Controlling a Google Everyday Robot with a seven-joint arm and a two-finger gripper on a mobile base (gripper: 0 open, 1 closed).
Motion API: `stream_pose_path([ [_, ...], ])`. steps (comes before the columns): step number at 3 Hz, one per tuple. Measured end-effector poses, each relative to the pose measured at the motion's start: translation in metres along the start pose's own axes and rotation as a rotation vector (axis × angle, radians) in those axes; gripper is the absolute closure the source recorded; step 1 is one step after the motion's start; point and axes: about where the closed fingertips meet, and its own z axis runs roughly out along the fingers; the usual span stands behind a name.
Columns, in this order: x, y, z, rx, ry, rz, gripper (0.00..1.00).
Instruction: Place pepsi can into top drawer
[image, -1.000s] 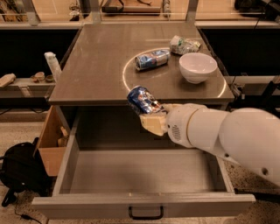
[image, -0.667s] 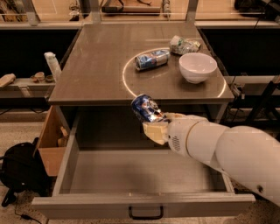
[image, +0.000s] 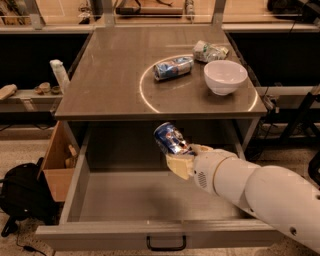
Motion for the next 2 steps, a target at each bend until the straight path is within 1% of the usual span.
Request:
stream_pose_path([
  [1,0.019,-0.004,0.004,0.013,0.008,0.023,1.0],
  [2,0.042,-0.011,0.01,0.038,0.04,0.051,1.0],
])
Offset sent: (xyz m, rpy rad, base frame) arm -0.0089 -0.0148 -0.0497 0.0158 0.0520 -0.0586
